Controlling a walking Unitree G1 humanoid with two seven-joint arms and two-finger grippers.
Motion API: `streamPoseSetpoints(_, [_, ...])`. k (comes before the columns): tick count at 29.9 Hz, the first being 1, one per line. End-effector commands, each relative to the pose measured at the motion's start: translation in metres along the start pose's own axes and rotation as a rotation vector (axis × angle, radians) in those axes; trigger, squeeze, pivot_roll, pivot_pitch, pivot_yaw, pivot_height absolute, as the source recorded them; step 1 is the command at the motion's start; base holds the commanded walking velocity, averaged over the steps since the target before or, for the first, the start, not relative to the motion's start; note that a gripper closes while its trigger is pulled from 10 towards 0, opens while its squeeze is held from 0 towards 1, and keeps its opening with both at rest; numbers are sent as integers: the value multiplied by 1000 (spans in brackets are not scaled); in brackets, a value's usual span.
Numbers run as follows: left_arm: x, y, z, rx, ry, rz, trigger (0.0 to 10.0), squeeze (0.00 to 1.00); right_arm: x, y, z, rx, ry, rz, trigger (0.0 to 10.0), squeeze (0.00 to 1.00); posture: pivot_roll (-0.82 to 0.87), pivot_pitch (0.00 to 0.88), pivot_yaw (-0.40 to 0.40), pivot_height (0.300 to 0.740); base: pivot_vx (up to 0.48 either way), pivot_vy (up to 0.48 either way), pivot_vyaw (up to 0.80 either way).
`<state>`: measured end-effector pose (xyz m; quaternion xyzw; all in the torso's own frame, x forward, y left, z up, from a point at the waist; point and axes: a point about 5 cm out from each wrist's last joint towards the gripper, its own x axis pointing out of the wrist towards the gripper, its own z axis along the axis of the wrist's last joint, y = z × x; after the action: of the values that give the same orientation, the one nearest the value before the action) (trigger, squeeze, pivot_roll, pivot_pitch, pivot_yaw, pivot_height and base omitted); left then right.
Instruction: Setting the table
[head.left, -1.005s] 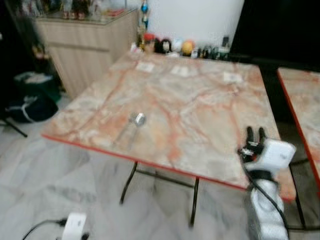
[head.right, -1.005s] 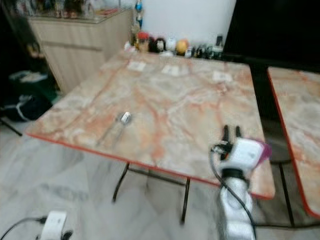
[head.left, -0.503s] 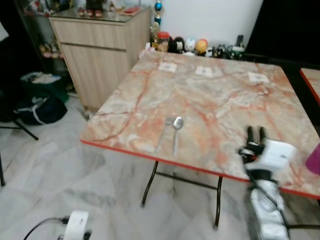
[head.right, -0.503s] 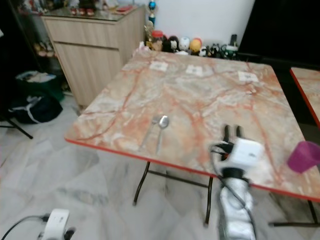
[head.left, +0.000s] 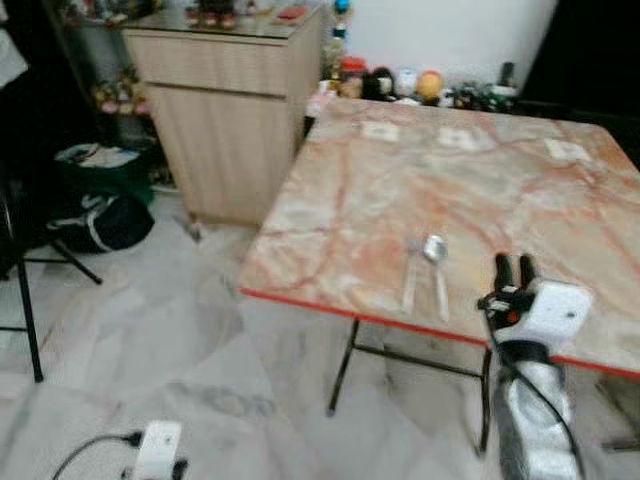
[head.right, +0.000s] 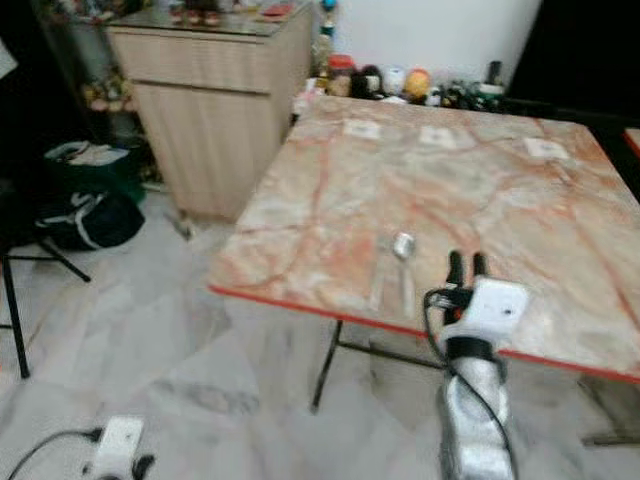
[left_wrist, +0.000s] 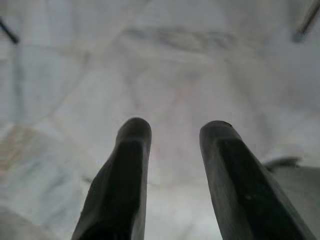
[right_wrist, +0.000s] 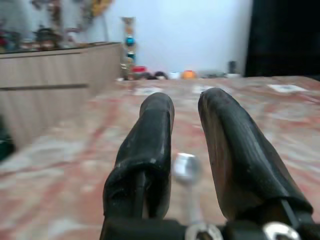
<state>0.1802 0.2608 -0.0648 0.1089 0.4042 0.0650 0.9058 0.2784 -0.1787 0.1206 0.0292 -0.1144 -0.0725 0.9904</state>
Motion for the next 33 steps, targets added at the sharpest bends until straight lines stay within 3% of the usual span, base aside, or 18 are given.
streamPoseSetpoints(1, [0,-3,-2,-10,7,-17,10000,0,0,-10,-1,-17,10,-24,10000,0,135,0,-17,740,0,0,0])
streamPoseSetpoints(10, [-1,-2,-3,-17,2,-28,10000,0,0,-11,-1,-18,12,-23,10000,0,133,0,-18,740,0,0,0])
streamPoseSetpoints(14, [0,-8,0,22,1,-41,10000,0,0,-11,-1,-20,12,-22,10000,0,131,0,-16,740,0,0,0])
streamPoseSetpoints(25, [1,-15,0,33,4,-49,10000,0,1,-11,-1,-20,9,-20,10000,0,129,0,-14,740,0,-416,0])
streamPoseSetpoints(33, [2,-9,3,26,-1,-41,10000,0,2,-11,-3,-20,20,-15,10000,0,129,0,-14,740,0,0,0])
